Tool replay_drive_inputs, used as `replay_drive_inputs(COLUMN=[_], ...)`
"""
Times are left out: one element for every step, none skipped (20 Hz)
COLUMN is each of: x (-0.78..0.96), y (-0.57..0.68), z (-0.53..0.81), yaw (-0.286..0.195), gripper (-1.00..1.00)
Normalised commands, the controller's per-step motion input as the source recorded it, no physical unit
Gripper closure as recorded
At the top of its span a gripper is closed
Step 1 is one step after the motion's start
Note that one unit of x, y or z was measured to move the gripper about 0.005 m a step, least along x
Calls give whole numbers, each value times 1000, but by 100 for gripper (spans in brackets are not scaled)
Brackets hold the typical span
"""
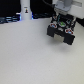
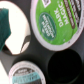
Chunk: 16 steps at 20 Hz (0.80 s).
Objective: Open the kcup holder, insert the kcup into the holder, and close the kcup holder
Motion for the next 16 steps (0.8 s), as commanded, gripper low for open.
replay_drive_inputs(x=[440,445,457,470,478,489,495,479,483,491,510,527,529,551,551,588], y=[-337,-350,-403,-412,-430,-475,-510,-550,-558,-538,-501,-470,-402,-431,-438,-438], z=[587,558,495,477,406,337,287,225,191,176,161,152,179,161,181,138], yaw=[80,85,61,58,60,53,51,54,54,51,46,43,34,40,18,35], gripper=[-100,-100,-100,-100,-100,-100,-100,-100,-100,-100,-100,-100,-100,-100,-100,-100])
